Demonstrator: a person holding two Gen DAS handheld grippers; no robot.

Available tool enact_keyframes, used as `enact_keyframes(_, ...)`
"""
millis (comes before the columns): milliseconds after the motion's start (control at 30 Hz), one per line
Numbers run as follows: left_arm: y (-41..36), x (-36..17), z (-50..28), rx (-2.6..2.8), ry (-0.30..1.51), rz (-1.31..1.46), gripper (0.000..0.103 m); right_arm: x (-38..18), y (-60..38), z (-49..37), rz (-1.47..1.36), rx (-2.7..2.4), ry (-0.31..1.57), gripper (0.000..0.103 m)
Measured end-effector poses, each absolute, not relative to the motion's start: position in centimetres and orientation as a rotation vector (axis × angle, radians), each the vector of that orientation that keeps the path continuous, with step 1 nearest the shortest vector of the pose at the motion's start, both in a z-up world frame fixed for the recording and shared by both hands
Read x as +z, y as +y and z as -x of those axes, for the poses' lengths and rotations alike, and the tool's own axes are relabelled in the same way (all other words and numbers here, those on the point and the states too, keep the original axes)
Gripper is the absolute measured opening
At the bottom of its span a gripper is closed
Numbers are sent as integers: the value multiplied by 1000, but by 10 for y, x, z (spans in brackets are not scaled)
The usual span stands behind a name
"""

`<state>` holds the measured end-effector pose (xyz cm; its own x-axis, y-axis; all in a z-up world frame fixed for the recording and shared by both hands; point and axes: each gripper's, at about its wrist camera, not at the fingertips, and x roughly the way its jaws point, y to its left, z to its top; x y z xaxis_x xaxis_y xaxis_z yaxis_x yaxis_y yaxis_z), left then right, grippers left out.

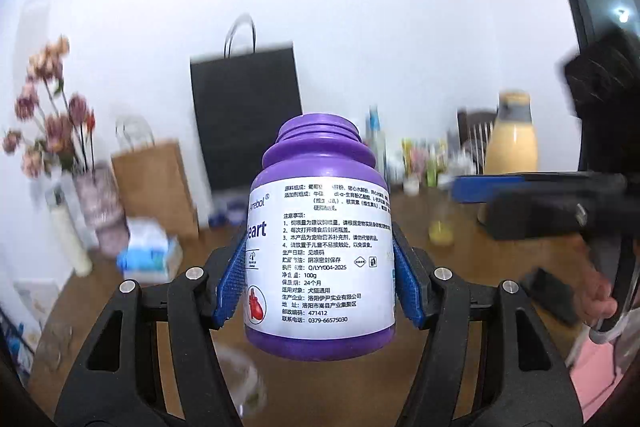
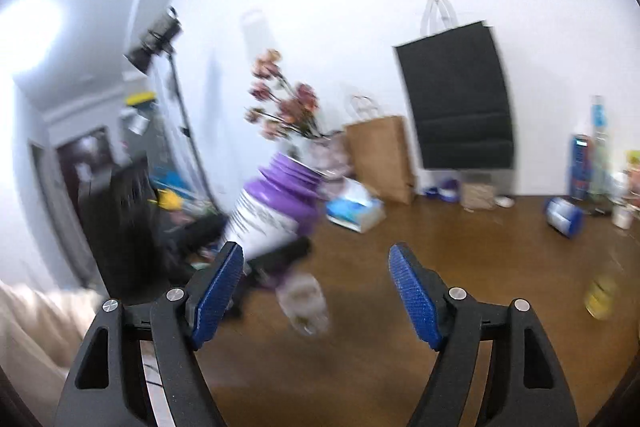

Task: Flip cup upright
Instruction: 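Lift the bottle with the left tool while the right tool grasps its body, then rotate the bottle upright in the right tool and lower it onto the table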

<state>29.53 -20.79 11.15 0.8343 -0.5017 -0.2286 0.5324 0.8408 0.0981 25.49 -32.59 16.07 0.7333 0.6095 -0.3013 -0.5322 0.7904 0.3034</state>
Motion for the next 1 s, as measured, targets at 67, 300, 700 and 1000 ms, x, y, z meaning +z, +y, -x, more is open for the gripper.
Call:
enact_keyframes(67,-216,114,-302,-569,141,-171,60,173,-319,-283,-238,703,442,80)
enact_keyframes(300,-216,117,-336,-567,87,-231,60,173,-314,-361,-428,784,497,69)
enact_keyframes(700,-194,78,-388,-755,211,-232,78,142,-299,-387,-126,444,423,68)
enact_keyframes(1000,-194,46,-421,-770,366,-207,83,107,-295,-410,-88,421,472,69)
